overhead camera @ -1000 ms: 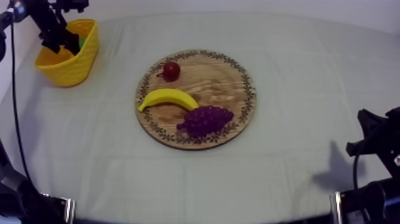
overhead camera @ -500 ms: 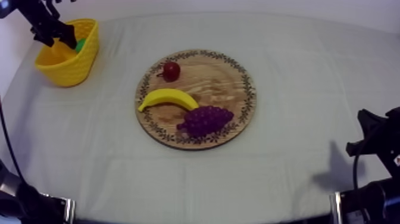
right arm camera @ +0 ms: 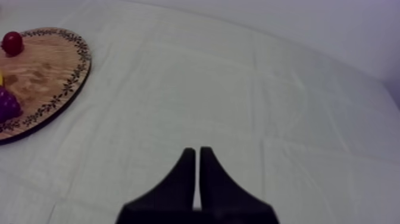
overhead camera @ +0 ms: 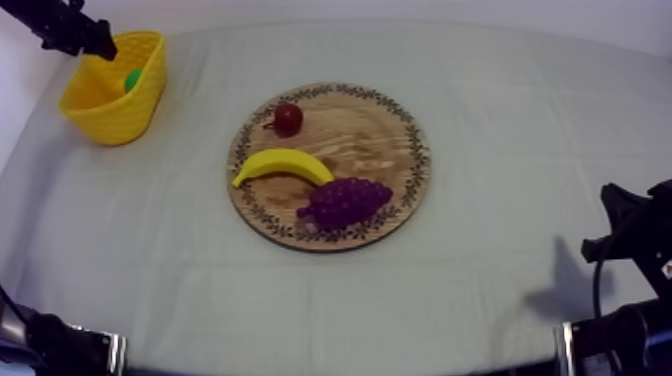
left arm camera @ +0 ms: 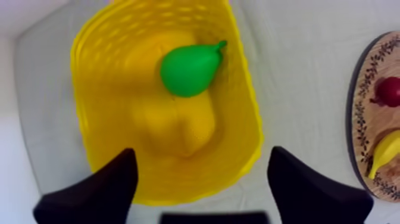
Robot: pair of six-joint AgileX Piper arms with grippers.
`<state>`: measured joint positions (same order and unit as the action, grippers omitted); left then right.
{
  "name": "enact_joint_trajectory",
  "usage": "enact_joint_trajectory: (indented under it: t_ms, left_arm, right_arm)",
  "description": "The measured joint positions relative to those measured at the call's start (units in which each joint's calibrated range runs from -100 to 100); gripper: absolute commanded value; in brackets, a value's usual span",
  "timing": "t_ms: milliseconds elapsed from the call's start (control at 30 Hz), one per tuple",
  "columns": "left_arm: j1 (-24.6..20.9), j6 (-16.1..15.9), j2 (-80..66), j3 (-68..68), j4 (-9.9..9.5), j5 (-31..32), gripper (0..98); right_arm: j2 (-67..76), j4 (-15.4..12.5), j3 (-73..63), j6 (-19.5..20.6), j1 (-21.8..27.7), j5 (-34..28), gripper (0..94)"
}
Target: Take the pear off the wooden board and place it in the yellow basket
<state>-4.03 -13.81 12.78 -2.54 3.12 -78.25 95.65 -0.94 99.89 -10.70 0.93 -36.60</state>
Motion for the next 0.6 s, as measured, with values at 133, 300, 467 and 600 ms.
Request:
enact_joint_trajectory:
  t_ms: [133,300,467,600]
  left_arm:
    - [1.15,0.11,-5.26,5.22,0.0,6.35,53.5]
    - [2.53,0.83,-11.07,11.32,0.0,12.9,40.8]
    - [3.13,2.13,-16.97,16.11,0.52,17.02,31.4]
    - [3.33,2.11,-21.7,20.62,1.36,20.16,23.6]
  right_arm:
    - [0.0,0.0,0.0,0.03,0.0,0.0,0.4]
    - [0.0,0.0,0.0,0.07,0.0,0.0,0.4]
    - [0.0,0.0,0.0,0.07,0.0,0.0,0.4]
    - [0.0,0.0,0.0,0.07,0.0,0.0,0.4]
